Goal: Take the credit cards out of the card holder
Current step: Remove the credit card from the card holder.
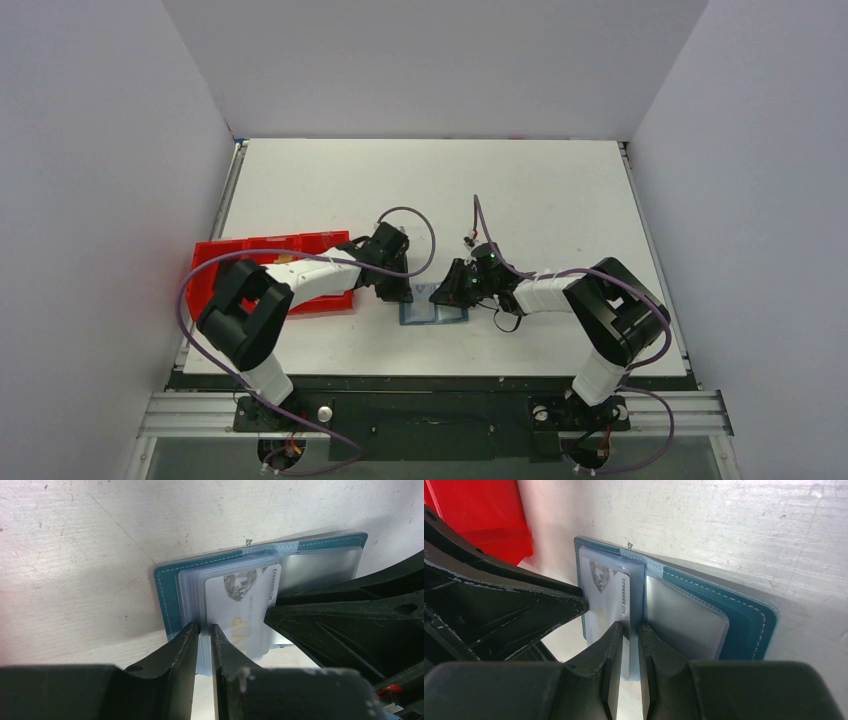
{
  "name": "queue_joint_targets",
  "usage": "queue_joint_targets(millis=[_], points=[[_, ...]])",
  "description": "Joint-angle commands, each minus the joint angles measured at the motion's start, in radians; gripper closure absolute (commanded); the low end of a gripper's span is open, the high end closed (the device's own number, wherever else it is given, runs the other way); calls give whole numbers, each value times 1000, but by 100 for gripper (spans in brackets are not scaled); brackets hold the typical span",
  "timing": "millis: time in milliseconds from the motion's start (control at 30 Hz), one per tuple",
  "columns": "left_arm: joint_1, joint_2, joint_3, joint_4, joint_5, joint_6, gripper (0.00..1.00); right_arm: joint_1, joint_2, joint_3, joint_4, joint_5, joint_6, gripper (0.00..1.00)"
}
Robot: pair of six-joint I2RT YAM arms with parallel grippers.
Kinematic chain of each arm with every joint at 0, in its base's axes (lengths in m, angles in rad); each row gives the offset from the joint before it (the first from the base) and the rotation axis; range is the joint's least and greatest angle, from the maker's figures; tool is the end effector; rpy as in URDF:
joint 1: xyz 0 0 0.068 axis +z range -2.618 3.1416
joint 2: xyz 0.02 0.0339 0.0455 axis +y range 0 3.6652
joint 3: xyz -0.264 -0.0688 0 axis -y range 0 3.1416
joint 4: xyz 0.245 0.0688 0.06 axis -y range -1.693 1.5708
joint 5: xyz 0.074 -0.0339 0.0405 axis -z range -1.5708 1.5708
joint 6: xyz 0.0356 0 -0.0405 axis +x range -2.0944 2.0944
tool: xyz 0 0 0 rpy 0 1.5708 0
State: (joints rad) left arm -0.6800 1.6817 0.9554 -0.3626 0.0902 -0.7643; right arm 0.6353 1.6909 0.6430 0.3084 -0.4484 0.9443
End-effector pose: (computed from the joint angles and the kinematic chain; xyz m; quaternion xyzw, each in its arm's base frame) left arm 0.2491 -0.2056 0.1610 -0.0301 0.9697 -0.1904 0.1499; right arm 0.2358 0.1930 0.1218 0.0486 0.8951 0.4228 0.1327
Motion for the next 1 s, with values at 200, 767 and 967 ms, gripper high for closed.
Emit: queue_joint_targets(millis=[200, 767, 967], points=[[-32, 78, 19, -1, -40, -20, 88, 3, 30, -29, 131, -43, 39, 90], [-67, 106, 10, -21, -77, -49, 100, 0, -22, -28, 100, -24, 12, 100], [-59, 105, -4, -36, -106, -43, 100, -7, -52, -36, 44, 14, -21, 100]])
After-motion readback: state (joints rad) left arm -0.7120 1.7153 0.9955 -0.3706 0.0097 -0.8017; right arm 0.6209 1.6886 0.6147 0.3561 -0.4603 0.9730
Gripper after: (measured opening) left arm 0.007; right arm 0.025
